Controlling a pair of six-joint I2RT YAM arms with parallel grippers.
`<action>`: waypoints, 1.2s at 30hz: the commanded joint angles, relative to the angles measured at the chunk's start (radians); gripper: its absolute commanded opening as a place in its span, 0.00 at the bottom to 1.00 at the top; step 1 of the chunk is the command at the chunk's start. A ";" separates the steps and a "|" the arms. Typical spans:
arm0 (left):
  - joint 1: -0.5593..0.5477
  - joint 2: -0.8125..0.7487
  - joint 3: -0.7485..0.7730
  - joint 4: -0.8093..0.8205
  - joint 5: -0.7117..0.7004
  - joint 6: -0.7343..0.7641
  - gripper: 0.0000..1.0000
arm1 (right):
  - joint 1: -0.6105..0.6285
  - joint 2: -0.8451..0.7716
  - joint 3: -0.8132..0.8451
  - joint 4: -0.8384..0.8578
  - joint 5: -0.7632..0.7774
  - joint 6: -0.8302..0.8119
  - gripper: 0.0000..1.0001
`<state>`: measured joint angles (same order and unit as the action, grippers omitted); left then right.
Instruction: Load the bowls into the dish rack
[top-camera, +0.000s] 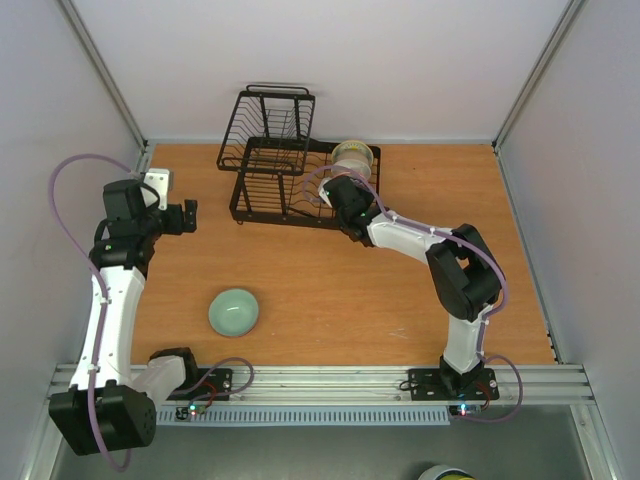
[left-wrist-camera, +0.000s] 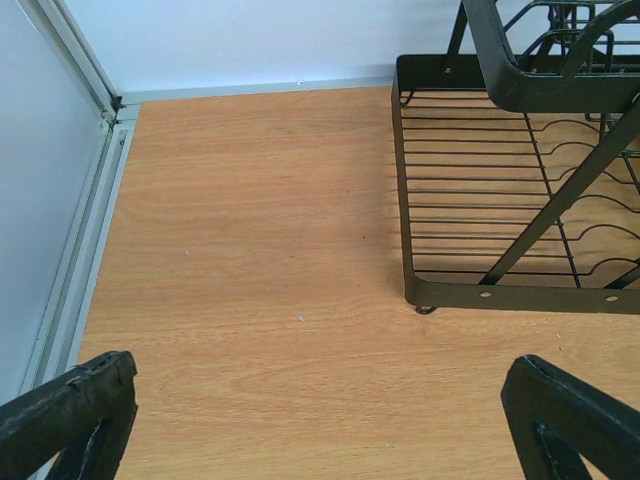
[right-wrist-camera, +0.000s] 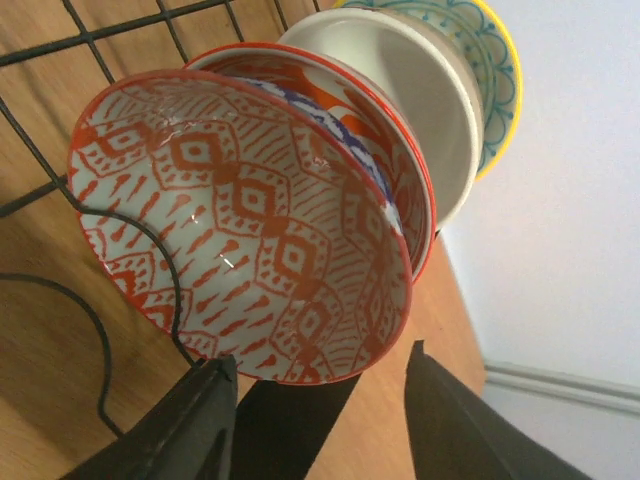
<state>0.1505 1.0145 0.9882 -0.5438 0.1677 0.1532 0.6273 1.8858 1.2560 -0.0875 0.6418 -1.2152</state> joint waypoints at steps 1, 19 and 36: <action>0.004 -0.015 0.030 0.010 -0.009 -0.007 0.99 | -0.014 0.006 0.061 -0.088 -0.033 0.070 0.50; 0.006 -0.018 0.033 0.001 0.010 -0.008 0.99 | 0.028 -0.177 0.374 -0.828 -0.524 0.900 0.54; 0.006 -0.031 0.033 -0.005 0.023 -0.008 0.99 | 0.415 -0.104 0.311 -0.870 -1.061 0.933 0.48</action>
<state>0.1513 1.0077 0.9882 -0.5491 0.1761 0.1532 1.0191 1.7508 1.5341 -0.9558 -0.3428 -0.3115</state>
